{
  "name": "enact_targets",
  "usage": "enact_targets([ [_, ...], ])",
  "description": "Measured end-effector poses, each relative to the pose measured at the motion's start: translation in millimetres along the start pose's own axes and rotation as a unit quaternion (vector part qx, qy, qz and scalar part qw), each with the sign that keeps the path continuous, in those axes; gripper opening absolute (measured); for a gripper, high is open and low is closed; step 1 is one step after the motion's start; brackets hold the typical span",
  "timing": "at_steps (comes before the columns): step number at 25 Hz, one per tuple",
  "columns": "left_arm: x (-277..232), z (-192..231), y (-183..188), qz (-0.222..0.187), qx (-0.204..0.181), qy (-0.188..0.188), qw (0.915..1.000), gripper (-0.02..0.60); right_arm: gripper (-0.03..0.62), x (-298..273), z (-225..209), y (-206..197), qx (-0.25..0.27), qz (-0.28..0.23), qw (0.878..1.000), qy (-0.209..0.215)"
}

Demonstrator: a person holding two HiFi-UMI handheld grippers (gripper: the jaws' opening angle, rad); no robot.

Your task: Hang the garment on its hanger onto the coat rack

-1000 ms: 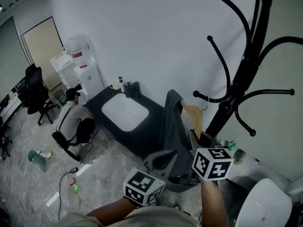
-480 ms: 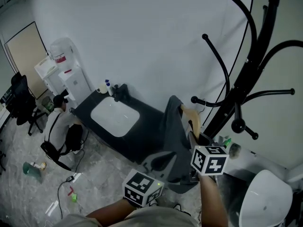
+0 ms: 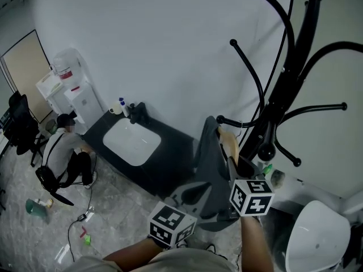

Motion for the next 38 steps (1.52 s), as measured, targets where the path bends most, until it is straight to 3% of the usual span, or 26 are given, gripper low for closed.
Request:
enact_targets([
  [6,-9,-14,8,-0.004,-0.007,0.007,0.9999,0.005,0.066,51,-4,8,0.056,-0.059,0.996,-0.020],
  [9,-13,-23,12,-0.007,-0.010,0.012,0.9998,0.005,0.047,77,-2,7,0.061,-0.074,0.995,0.002],
  [13,-18,-38,17,-0.008,-0.011,0.016,0.9998,0.005,0.017,94,5,1,0.050,-0.061,0.995,0.055],
  [20,-24,-58,22,-0.009,-0.014,0.031,0.9994,0.005,0.015,107,9,-8,0.052,-0.035,0.992,0.105],
  [38,-30,-70,21,-0.005,-0.014,0.062,0.9980,0.005,0.014,107,-3,-11,0.045,-0.022,0.989,0.137],
])
Point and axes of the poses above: the fingertips, and each gripper's own axes: x backward along the fingers, z to its left, y out of its top, the point moved 3 cm from there along x, backward along the fingers, and after that the axes turned 13 degrees about -x, right-handed, at the moved point
